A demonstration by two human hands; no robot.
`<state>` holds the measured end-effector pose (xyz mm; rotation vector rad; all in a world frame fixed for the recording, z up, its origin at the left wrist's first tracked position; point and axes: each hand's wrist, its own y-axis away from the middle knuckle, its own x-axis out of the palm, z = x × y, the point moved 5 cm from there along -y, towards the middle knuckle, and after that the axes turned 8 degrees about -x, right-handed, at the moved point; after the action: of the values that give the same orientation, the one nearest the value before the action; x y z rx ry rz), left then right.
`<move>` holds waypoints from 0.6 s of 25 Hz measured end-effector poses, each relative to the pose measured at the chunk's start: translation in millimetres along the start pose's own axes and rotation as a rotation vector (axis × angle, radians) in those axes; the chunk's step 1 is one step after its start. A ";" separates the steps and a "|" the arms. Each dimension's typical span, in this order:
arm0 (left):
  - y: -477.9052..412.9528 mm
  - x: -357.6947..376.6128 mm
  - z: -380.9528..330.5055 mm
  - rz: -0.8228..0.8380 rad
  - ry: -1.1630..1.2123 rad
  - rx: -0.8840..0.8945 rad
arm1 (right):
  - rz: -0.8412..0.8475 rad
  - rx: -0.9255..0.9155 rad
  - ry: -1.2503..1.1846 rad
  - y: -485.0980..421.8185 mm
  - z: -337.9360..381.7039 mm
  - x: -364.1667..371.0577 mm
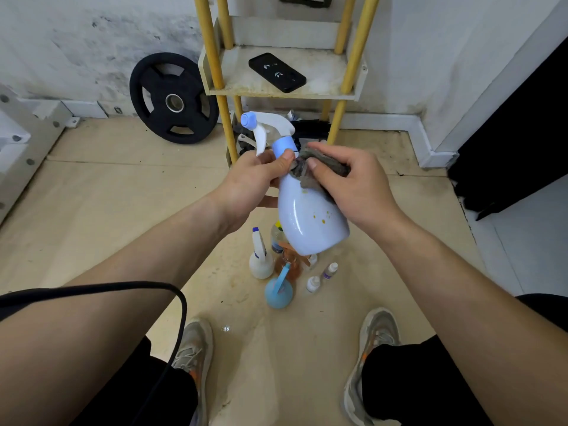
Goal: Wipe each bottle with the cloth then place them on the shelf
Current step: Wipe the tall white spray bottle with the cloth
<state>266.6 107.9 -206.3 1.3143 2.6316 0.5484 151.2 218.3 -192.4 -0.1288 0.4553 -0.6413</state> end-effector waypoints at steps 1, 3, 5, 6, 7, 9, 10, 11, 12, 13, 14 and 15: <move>-2.0 -0.8 1.5 -0.007 0.007 -0.013 | 0.007 -0.001 0.036 1.3 0.3 1.1; -4.9 -1.7 4.2 -0.025 0.018 -0.026 | 0.005 0.003 0.108 4.7 -0.5 3.7; -7.3 -2.7 5.1 -0.048 0.043 -0.018 | -0.020 -0.053 0.210 8.9 2.0 6.0; -8.3 -4.8 4.9 -0.067 0.070 -0.015 | -0.032 -0.097 0.249 11.3 4.3 7.9; -9.1 -8.4 4.6 -0.093 0.103 -0.016 | -0.038 -0.143 0.270 14.2 6.7 10.3; -10.5 -17.1 4.5 -0.156 0.164 -0.030 | -0.035 -0.234 0.301 21.0 11.0 16.4; -11.4 -21.6 5.4 -0.188 0.190 -0.042 | -0.028 -0.283 0.323 24.9 12.7 19.9; -12.0 -26.1 6.4 -0.219 0.214 -0.053 | -0.018 -0.334 0.353 28.9 14.5 23.7; -12.2 -29.5 7.6 -0.243 0.234 -0.065 | -0.006 -0.385 0.392 33.0 15.9 27.8; -12.2 -31.6 9.3 -0.255 0.244 -0.078 | 0.006 -0.433 0.437 36.9 17.3 31.7; -11.8 -31.7 11.3 -0.253 0.240 -0.088 | 0.017 -0.470 0.473 39.0 17.3 34.2; -11.0 -30.1 13.2 -0.237 0.227 -0.094 | 0.024 -0.488 0.485 38.3 16.9 34.5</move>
<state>280.5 81.3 -223.6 0.9450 2.8474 0.8145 204.1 227.5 -199.7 -0.4339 1.0783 -0.5247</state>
